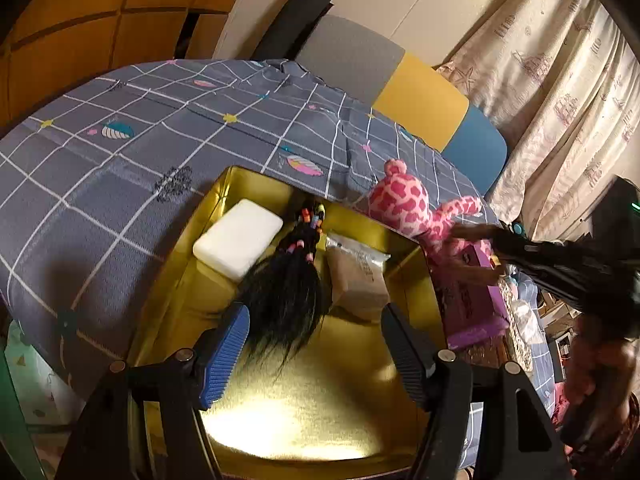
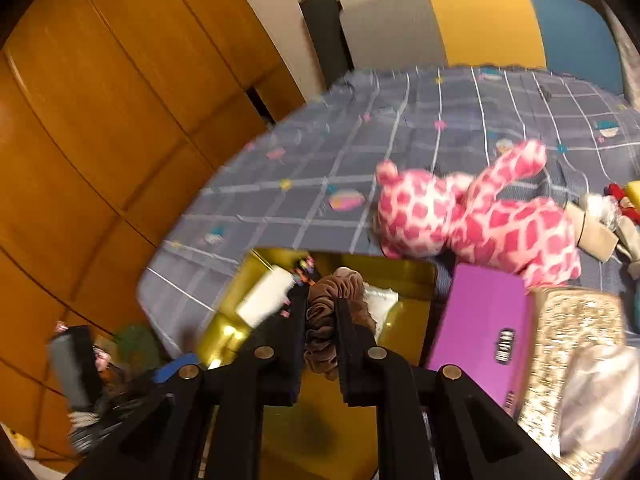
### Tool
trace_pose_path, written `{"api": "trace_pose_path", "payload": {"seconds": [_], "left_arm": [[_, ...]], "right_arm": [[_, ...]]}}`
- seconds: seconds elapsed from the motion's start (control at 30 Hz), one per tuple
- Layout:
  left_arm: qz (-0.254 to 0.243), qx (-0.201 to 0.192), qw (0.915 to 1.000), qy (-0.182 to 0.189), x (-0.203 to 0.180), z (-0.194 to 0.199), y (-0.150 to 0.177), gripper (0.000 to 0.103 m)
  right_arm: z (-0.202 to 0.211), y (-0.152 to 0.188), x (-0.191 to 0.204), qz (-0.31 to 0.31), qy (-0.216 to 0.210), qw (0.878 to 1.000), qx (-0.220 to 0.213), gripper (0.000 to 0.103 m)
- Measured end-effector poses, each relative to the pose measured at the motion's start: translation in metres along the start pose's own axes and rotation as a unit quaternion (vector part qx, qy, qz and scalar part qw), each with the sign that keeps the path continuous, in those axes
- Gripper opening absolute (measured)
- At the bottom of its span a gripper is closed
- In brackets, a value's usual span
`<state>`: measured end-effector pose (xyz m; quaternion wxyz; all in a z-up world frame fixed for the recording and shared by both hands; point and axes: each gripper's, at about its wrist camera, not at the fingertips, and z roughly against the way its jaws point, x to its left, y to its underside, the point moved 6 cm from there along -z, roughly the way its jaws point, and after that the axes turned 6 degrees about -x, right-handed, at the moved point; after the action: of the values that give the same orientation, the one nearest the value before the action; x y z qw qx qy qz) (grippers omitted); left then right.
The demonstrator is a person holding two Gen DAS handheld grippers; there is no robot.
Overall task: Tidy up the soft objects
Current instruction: 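Lower the brown scrunchie into the gold tin and open the right gripper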
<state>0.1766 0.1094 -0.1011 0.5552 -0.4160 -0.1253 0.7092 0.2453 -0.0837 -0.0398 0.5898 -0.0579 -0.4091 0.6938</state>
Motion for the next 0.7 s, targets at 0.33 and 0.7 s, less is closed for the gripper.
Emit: {"api": "trace_pose_path", "payload": {"seconds": [0.33,0.7], "left_arm": [[0.008,0.017,0.9998,0.001,0.007,0.0,0.017,0.069],[-0.003,0.026,0.9996,0.005,-0.002,-0.002,0.022,0.068]], "right_arm": [[-0.058,0.008,-0.019,0.05,0.101,0.993,0.022,0.03],[-0.002,0.001,-0.007,0.034,0.07,0.996,-0.04,0.045]]}}
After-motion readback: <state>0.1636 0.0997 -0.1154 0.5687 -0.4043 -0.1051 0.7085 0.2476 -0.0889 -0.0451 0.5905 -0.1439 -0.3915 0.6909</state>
